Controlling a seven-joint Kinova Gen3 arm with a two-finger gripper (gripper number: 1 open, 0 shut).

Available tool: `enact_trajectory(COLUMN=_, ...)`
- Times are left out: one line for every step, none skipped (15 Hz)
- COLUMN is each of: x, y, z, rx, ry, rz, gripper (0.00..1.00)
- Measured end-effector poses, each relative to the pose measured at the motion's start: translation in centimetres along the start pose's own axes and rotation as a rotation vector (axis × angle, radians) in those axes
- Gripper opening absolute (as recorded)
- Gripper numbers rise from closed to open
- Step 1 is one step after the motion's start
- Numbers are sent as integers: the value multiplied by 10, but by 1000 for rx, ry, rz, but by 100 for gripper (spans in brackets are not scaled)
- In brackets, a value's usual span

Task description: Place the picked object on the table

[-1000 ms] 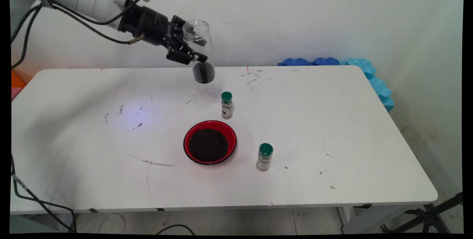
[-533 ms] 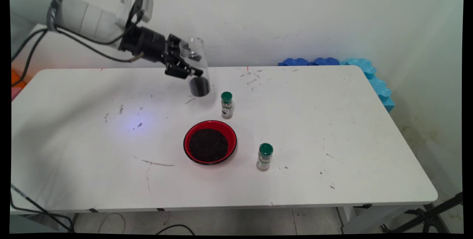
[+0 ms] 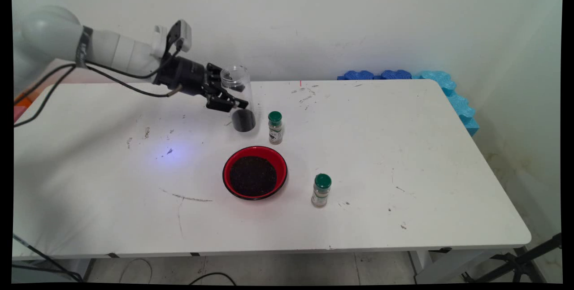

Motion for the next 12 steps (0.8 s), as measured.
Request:
enact_trajectory(x=-4, y=0, z=5, rx=3, ry=1, rz=-14, gripper=0)
enact_trajectory(x=-9, y=0, z=10, rx=5, ry=2, rz=-28, gripper=0)
enact_trajectory(x=-12, y=0, z=13, rx=8, ry=2, rz=-39, gripper=0)
enact_trajectory(x=-15, y=0, z=17, rx=9, ry=3, rz=-50, gripper=0)
enact_trajectory(x=-19, y=0, z=21, rx=12, ry=3, rz=-61, gripper=0)
enact_trajectory(x=-21, y=0, z=24, rx=13, ry=3, rz=-69, gripper=0)
enact_trajectory(x=-24, y=0, z=27, rx=14, ry=3, rz=-77, gripper=0)
enact_trajectory(x=-26, y=0, z=30, rx=15, ry=3, rz=-85, gripper=0)
enact_trajectory(x=-28, y=1, z=32, rx=16, ry=3, rz=-91, gripper=0)
enact_trajectory(x=-30, y=1, z=34, rx=17, ry=4, rz=-97, gripper=0)
enact_trajectory(x=-32, y=1, z=36, rx=18, ry=4, rz=-103, gripper=0)
enact_trajectory(x=-33, y=1, z=37, rx=19, ry=5, rz=-107, gripper=0)
